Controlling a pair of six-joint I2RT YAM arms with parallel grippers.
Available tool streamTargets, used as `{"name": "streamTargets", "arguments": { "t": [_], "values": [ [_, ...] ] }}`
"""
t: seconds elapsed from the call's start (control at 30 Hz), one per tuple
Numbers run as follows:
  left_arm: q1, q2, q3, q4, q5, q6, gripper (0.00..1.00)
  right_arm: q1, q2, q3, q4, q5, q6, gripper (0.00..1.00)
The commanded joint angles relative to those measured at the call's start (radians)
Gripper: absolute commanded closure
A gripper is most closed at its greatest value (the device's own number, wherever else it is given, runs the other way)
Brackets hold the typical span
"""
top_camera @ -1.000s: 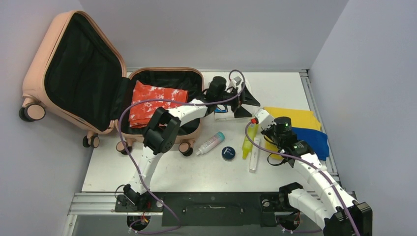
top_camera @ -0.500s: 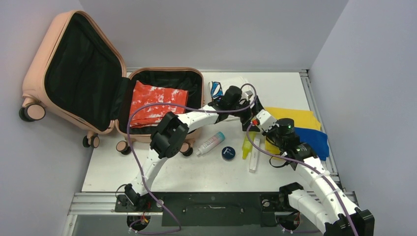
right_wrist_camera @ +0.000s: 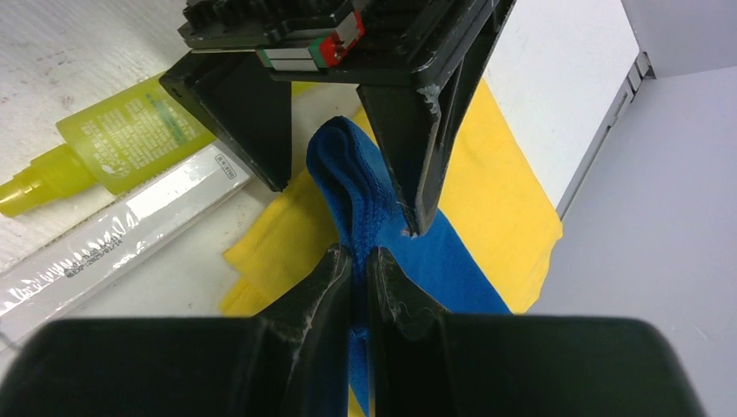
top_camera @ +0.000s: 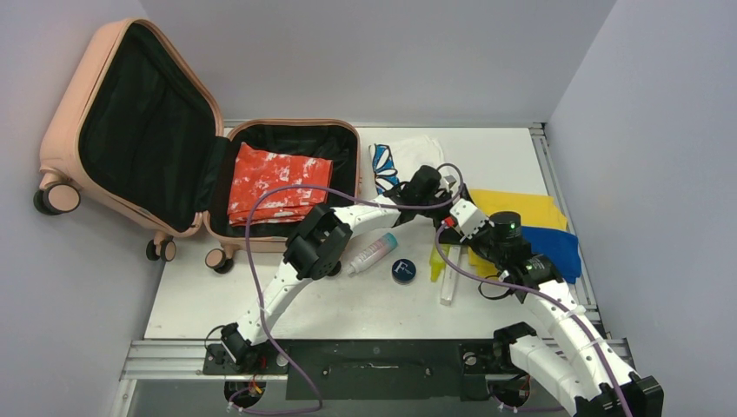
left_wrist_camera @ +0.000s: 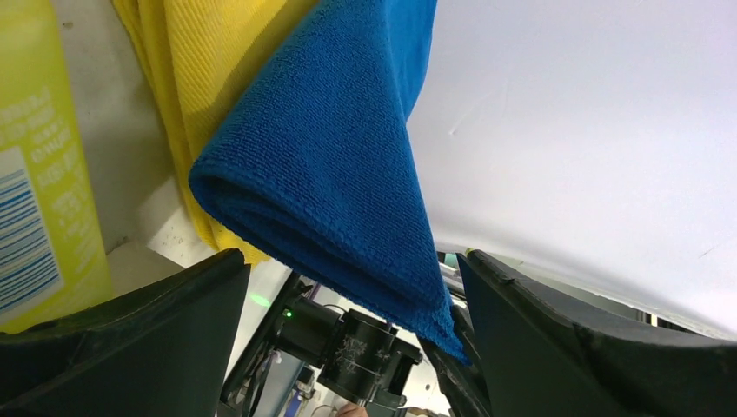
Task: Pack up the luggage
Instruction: Move the clothes to the center of the board.
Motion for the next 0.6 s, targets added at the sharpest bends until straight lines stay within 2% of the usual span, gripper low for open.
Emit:
{"name": "streamTargets", "arguments": {
  "t": [0.0, 0.57],
  "values": [
    [-0.008, 0.032, 0.052, 0.032, -0.014, -0.015, 0.04, 0.006, -0.018, 0.01, 0.009, -0.046, 0.001, 0.95],
    [-0.03, 0.056, 0.041, 0.108, 0.001, -0.037, 0.04, 0.027, -0.008, 0.015, -0.037, -0.122, -0.005, 0.94]
  ]
}}
